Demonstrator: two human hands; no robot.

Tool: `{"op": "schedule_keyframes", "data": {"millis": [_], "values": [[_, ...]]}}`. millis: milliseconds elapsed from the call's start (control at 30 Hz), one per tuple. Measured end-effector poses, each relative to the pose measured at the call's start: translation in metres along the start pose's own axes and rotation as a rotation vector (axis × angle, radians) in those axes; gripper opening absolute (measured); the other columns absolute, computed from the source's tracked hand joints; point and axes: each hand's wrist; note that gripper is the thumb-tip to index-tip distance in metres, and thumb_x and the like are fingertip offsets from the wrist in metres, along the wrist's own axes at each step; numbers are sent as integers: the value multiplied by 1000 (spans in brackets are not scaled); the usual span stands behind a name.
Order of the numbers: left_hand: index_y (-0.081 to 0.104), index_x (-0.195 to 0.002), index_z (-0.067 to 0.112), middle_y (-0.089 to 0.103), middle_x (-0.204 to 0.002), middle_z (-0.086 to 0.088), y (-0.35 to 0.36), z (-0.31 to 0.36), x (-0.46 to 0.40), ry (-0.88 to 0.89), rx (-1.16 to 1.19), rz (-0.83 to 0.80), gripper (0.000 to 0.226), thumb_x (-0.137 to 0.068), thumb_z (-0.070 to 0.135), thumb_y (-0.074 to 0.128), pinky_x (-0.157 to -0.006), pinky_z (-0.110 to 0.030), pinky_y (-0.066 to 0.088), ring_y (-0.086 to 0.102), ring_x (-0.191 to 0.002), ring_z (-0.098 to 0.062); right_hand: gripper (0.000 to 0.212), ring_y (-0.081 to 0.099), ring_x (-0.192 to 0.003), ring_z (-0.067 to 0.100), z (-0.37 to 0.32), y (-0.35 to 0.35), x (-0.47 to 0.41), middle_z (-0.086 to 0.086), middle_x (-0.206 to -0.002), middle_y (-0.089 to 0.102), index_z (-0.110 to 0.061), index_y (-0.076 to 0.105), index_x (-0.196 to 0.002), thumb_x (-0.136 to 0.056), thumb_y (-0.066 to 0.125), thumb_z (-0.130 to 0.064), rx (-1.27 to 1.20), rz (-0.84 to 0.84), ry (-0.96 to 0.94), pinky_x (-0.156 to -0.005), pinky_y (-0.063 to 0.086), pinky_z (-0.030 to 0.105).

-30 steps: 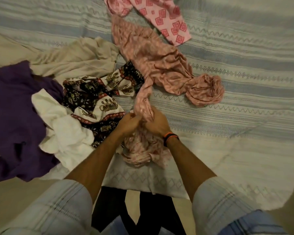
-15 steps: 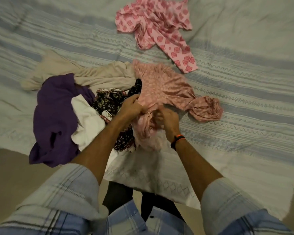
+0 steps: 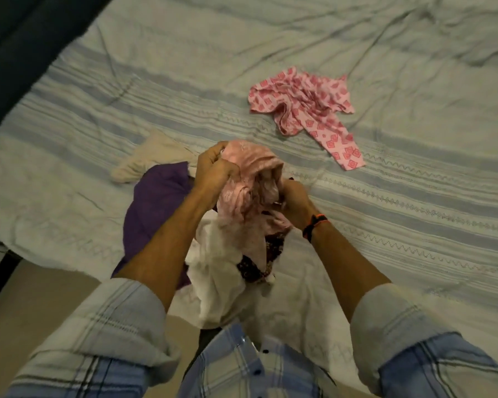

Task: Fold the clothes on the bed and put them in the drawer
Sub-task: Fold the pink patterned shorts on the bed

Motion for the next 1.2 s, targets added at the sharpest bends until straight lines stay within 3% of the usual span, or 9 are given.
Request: {"op": "schedule_keyframes", "data": {"millis": [100, 167, 300, 433, 533, 700, 833, 1000, 1200], "values": [[67, -95, 14, 66, -83, -2, -40, 15, -9, 79, 85, 76, 53, -46, 0, 54, -67, -32, 49, 60, -78, -18, 27, 66, -85, 23, -4, 55, -4, 9, -90, 69, -8, 69, -90, -86, 59, -32, -18, 40, -171, -73, 55, 42], [65, -101, 11, 67, -87, 1, -61, 22, -12, 193, 81, 109, 48, -55, 2, 54, -66, -25, 50, 62, -77, -10, 34, 64, -76, 18, -5, 81, -3, 8, -85, 67, -5, 65, -95, -82, 63, -37, -20, 47, -241, -70, 51, 35], [64, -105, 21, 68, -94, 8, -105, 17, -12, 291, -81, 124, 44, -64, 8, 56, -69, -23, 52, 63, -83, -5, 70, 49, -69, 52, 12, 123, -15, 40, -79, 46, 23, 49, -93, -74, 66, -42, 146, 100, -293, -63, 47, 58], [55, -131, 22, 66, -120, -2, -137, -18, -18, -25, -619, 50, 51, -81, 14, 63, -84, -25, 45, 61, -111, -21, 22, 57, -73, 19, 45, 133, -21, 4, -73, 65, -18, 68, -68, -67, 55, -36, 627, 202, -145, -72, 50, 36], [42, -144, 12, 48, -144, -14, -149, -50, -21, -297, -986, -255, 61, -89, 28, 66, -100, -35, 39, 47, -130, -34, 27, 62, -99, 29, 62, 119, -23, 14, -105, 70, -3, 71, -102, -82, 65, -20, 851, 148, 16, -83, 46, 31], [50, -139, 15, 56, -135, -13, -137, -71, -34, -334, -989, -332, 77, -66, 34, 67, -102, -41, 44, 54, -121, -31, 29, 64, -108, 22, 64, 94, -37, 4, -117, 70, -14, 68, -109, -84, 72, -28, 793, 187, 101, -96, 50, 34], [45, -141, 13, 53, -137, -10, -108, -66, -65, -294, -947, -328, 64, -81, 18, 67, -101, -36, 44, 52, -123, -30, 34, 63, -103, 23, 46, 71, -55, 4, -111, 67, -13, 65, -114, -83, 72, -26, 814, 252, 85, -93, 53, 40], [49, -138, 11, 55, -138, -9, -56, -60, -117, -186, -940, -333, 60, -82, 17, 70, -98, -29, 43, 52, -124, -26, 36, 60, -101, 20, 14, 37, -90, 2, -105, 63, -7, 61, -120, -87, 67, -19, 819, 263, 27, -84, 46, 26], [50, -137, 10, 56, -135, -8, 5, -63, -196, -141, -931, -374, 58, -83, 17, 70, -95, -30, 44, 55, -121, -24, 40, 62, -104, 23, -28, -8, -165, 6, -114, 64, -10, 59, -123, -86, 68, -20, 853, 331, -2, -91, 53, 36]]}}
Point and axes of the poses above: each hand's wrist, its own x-axis away from the middle knuckle, its own y-axis out of the palm, z = x × y
